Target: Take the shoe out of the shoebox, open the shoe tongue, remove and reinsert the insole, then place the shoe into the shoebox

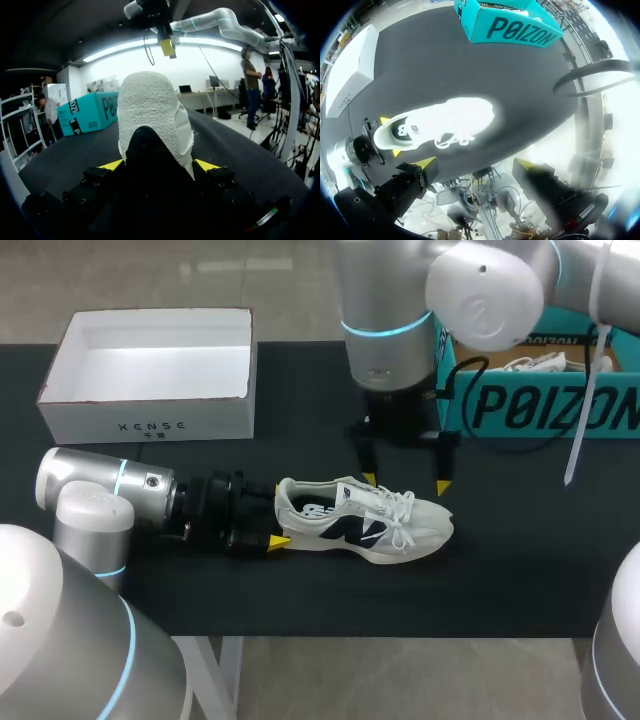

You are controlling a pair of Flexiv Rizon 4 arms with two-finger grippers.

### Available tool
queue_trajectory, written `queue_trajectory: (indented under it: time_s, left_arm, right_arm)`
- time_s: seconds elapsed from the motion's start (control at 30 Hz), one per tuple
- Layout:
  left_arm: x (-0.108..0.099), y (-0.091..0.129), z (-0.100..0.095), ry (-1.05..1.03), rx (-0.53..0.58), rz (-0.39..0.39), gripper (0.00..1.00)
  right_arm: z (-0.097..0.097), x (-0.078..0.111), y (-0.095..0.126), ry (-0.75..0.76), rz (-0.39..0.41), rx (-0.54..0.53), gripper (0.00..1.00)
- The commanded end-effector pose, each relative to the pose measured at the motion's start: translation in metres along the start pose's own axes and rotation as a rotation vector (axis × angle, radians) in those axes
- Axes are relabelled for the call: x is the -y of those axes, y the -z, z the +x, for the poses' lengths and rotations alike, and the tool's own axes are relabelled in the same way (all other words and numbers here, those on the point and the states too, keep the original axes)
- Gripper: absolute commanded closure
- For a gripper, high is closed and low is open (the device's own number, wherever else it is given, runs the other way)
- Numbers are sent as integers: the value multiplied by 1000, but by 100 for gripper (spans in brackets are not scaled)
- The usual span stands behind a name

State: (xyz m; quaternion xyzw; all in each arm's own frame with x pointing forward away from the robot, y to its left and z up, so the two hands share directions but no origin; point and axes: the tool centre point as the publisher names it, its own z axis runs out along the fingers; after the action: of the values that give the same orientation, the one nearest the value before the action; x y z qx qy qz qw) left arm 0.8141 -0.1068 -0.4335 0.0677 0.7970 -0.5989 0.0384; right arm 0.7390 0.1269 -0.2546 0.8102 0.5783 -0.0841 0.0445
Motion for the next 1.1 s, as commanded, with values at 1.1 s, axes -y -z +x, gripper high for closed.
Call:
queue_trajectory:
  time_s: [1.1]
  left_arm:
    - [-2,0,0,-1,0,0,100]
  right_arm:
    - [113,10,-65,35,-249,27,0]
